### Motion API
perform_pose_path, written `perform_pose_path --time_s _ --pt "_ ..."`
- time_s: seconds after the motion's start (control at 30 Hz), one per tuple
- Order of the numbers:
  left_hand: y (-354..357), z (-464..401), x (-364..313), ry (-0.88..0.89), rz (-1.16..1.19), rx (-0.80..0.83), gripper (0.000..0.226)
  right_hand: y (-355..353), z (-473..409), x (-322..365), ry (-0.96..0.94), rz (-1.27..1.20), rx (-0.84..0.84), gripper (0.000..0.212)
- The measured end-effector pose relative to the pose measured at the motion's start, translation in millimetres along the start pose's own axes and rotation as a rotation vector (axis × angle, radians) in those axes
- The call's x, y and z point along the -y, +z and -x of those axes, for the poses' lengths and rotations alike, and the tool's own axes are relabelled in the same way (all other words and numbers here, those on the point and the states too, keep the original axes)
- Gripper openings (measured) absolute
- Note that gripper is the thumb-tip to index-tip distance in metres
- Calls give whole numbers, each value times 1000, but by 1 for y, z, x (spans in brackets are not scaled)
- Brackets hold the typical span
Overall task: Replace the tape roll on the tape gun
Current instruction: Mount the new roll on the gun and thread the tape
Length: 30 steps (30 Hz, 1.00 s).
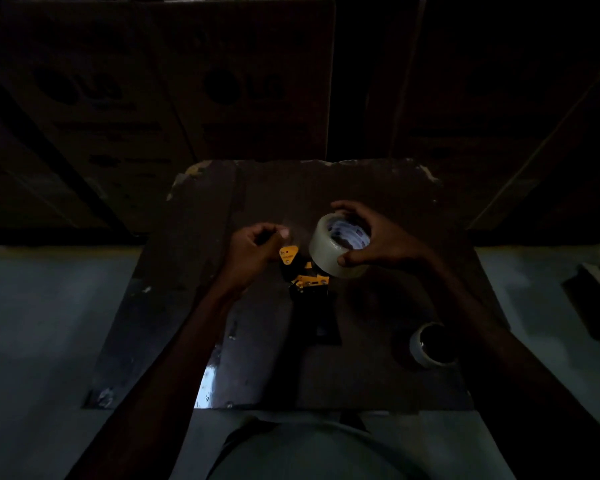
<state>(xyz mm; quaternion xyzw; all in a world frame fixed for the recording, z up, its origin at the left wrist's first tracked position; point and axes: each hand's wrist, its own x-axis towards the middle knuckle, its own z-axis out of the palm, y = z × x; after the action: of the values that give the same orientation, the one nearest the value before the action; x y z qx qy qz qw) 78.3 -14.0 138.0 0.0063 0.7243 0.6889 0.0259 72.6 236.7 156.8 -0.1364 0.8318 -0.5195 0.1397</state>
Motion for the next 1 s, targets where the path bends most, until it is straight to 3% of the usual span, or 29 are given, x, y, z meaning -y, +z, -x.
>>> perform_pose_path --time_s 0.47,0.83,1.0 --pt "-7 -17 72 -20 -229 -21 13 21 -40 -47 -4 388 38 105" --pt "-5 -38 121 -70 -284 -55 7 22 -82 -80 78 519 125 106" --pt "-6 -43 135 -187 -289 -40 17 25 -93 -87 154 536 169 105"
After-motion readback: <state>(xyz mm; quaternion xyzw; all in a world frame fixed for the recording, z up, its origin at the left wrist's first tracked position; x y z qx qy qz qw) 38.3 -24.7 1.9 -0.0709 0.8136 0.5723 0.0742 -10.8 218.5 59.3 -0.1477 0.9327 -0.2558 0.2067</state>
